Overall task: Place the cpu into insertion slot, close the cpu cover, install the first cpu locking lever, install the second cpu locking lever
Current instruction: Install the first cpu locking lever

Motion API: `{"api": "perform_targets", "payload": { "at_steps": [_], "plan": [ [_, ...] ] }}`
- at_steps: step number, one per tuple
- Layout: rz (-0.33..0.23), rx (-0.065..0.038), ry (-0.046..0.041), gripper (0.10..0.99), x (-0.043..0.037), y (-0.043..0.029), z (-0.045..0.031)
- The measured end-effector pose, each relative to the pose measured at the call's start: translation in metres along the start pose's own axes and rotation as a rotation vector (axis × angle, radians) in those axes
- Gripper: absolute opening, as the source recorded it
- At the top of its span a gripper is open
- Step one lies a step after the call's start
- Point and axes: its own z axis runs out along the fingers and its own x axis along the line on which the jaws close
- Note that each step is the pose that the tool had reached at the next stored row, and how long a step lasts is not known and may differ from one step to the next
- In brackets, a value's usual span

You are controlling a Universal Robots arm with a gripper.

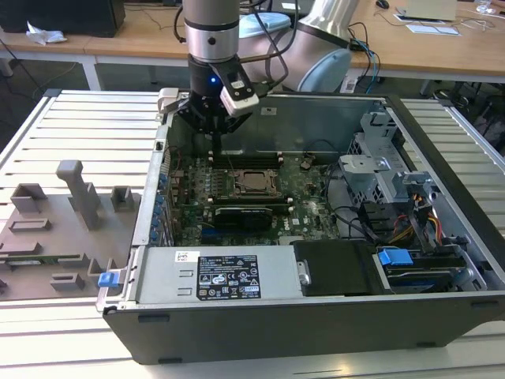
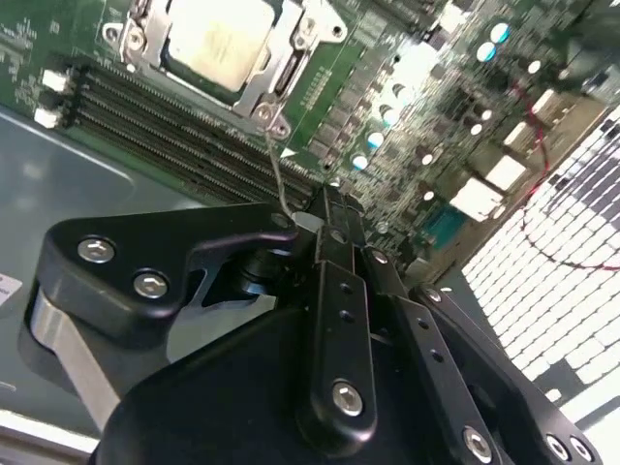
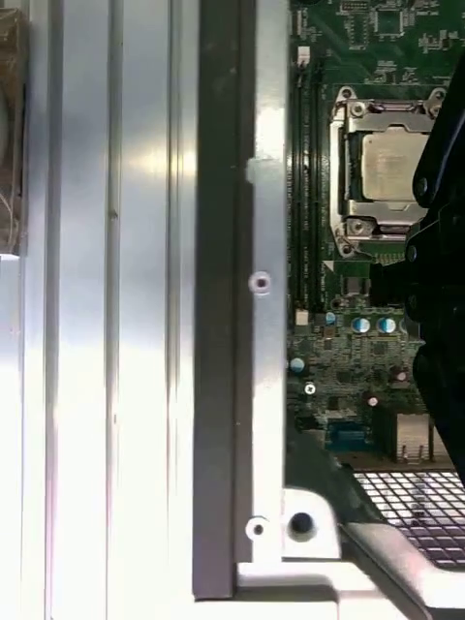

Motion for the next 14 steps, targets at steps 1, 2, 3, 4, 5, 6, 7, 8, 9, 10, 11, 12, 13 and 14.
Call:
{"api": "perform_targets", "payload": {
  "at_steps": [1, 2, 3, 4, 5, 6, 7, 8, 9, 10, 11, 12, 13, 14],
  "plan": [
    [0.0, 0.0, 0.0001, 0.106, 0.0001, 0.002, 0.0009],
    [0.0, 0.0, 0.0001, 0.106, 0.0001, 0.0037, 0.0017],
    [0.0, 0.0, 0.0003, 0.106, -0.0004, 0.0045, 0.0021],
    [0.0, 0.0, 0.0001, 0.106, -0.0038, 0.0045, 0.0023],
    [0.0, 0.0, 0.0001, 0.106, -0.0078, 0.0045, 0.0024],
    [0.0, 0.0, 0.0002, 0.106, -0.0112, 0.0045, 0.0025],
    [0.0, 0.0, 0.0002, 0.106, -0.0132, 0.0045, 0.0025],
    [0.0, 0.0, 0.0001, 0.106, -0.015, 0.0045, 0.0026],
    [0.0, 0.0, 0.0002, 0.106, -0.0184, 0.0045, 0.0027],
    [0.0, 0.0, 0.0003, 0.106, -0.0206, 0.0045, 0.0027],
    [0.0, 0.0, 0.0004, 0.106, -0.0235, 0.0045, 0.0028],
    [0.0, 0.0, 0.0008, 0.106, -0.0284, 0.0045, 0.0029],
    [0.0, 0.0, 0.0011, 0.106, -0.0313, 0.0045, 0.0031],
    [0.0, 0.0, 0.0014, 0.106, -0.034, 0.0045, 0.0032]
  ]
}}
